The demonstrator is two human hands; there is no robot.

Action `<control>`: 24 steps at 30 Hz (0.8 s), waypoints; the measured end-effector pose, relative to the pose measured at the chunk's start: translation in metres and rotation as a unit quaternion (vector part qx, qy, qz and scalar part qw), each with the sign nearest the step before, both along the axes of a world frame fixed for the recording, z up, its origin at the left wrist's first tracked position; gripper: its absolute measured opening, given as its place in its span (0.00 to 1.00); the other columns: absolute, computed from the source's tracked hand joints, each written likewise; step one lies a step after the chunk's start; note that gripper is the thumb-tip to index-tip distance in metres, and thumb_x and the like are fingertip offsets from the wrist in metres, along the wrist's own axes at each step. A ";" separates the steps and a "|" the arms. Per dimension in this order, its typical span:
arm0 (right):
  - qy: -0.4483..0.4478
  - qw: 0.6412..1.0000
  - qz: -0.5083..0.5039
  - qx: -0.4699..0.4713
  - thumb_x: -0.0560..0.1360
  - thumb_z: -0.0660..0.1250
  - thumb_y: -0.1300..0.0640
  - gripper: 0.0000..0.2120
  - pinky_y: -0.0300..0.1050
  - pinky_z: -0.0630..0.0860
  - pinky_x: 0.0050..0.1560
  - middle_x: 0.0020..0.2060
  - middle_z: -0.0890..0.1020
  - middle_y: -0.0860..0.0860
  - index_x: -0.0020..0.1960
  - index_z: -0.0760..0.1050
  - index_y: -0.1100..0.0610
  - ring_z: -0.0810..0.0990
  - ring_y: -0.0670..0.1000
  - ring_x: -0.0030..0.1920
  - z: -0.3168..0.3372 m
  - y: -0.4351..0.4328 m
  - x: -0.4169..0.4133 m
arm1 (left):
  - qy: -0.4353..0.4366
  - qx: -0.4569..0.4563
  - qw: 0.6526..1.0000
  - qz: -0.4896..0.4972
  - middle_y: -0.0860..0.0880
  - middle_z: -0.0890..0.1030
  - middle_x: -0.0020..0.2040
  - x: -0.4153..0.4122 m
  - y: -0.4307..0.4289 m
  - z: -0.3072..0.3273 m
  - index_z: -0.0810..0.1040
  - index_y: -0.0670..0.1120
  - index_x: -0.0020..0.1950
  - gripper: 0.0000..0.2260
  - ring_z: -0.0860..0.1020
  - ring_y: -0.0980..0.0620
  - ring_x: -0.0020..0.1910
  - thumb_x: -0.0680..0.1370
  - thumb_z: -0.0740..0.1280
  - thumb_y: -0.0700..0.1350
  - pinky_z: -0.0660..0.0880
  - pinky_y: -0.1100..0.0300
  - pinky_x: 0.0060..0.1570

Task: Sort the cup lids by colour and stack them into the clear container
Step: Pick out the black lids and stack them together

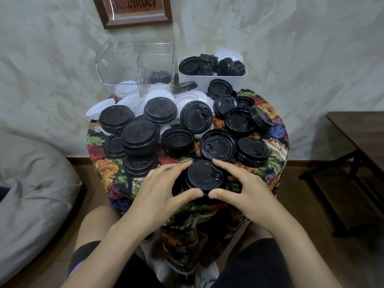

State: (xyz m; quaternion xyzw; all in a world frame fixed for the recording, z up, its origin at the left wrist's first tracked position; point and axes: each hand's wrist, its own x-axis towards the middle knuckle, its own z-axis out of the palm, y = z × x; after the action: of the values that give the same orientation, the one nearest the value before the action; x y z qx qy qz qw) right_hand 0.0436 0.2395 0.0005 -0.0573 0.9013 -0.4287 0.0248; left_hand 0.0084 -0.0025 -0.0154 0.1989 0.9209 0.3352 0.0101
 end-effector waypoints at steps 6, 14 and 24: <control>0.023 0.999 0.006 -0.048 0.64 0.72 0.26 0.40 0.52 0.69 0.73 0.67 0.71 0.27 0.73 0.72 0.37 0.70 0.35 0.70 0.000 0.002 -0.002 | 0.006 -0.033 0.999 -0.021 0.59 0.70 0.74 0.000 0.002 0.003 0.58 0.65 0.80 0.44 0.64 0.56 0.74 0.68 0.63 0.79 0.62 0.54 0.73; 0.008 0.998 0.016 -0.063 0.73 0.78 0.51 0.28 0.37 0.75 0.63 0.64 0.75 0.28 0.69 0.75 0.38 0.74 0.33 0.65 0.006 0.008 -0.002 | -0.018 0.020 0.999 -0.032 0.68 0.68 0.70 -0.002 -0.002 0.008 0.61 0.66 0.79 0.40 0.64 0.61 0.74 0.69 0.66 0.74 0.65 0.50 0.74; 0.023 0.999 0.039 0.010 0.68 0.70 0.29 0.25 0.46 0.73 0.68 0.67 0.69 0.27 0.64 0.77 0.30 0.69 0.33 0.69 0.013 0.002 -0.006 | -0.035 0.016 0.999 -0.030 0.60 0.70 0.71 -0.004 -0.006 0.005 0.57 0.76 0.75 0.36 0.65 0.56 0.73 0.69 0.65 0.75 0.65 0.52 0.72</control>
State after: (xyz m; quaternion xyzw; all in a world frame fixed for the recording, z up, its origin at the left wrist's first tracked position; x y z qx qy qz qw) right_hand 0.0377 0.2412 0.0135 -0.1026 0.9031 -0.4164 0.0212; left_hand 0.0042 -0.0081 -0.0105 0.2146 0.9081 0.3562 0.0487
